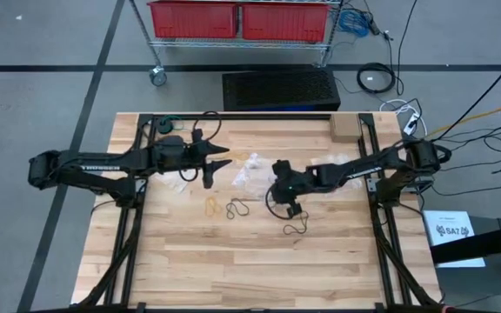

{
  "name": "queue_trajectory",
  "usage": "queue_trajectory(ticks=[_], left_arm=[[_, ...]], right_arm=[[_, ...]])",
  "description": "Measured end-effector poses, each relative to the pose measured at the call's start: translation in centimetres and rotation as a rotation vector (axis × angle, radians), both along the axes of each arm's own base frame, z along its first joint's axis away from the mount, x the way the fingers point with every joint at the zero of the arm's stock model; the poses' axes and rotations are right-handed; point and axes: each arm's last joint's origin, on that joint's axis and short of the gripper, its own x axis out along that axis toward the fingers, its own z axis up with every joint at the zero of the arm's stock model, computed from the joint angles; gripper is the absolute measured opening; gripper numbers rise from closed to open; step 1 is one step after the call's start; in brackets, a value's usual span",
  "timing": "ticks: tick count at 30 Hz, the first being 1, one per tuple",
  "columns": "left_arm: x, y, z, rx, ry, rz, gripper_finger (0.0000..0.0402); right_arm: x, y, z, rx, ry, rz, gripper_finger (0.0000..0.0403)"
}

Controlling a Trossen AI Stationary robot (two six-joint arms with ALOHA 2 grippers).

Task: Sort rubber bands
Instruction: Open the middle zip bag

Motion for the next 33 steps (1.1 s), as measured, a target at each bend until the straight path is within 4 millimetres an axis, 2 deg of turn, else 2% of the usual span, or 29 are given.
queue_trajectory(ticks=[4, 8, 20, 26, 33], left_arm=[[0.0, 0.0, 0.0, 0.001, -0.003, 0.001, 0.0182], [0.0, 0.0, 0.0, 0.000, -0.003, 0.001, 0.0182], [0.0, 0.0, -0.2, -0.004, 0.019, 0.001, 0.0182], [0.0, 0.0, -0.2, -0.005, 0.023, 0.001, 0.0182], [-0.1, 0.0, -0.2, -0.001, 0.024, 0.000, 0.0182]], right_arm=[[0.3, -0.3, -1.2, -0.046, 0.046, 0.024, 0.0115], [0.7, -0.3, -2.5, -0.075, 0.068, 0.059, 0.0120], [2.0, -0.6, -4.6, -0.128, 0.108, 0.098, 0.0076], [2.2, -0.7, -4.0, -0.127, 0.085, 0.089, 0.0009], [3.5, -0.9, -1.7, -0.104, 0.090, 0.050, 0.0002]])
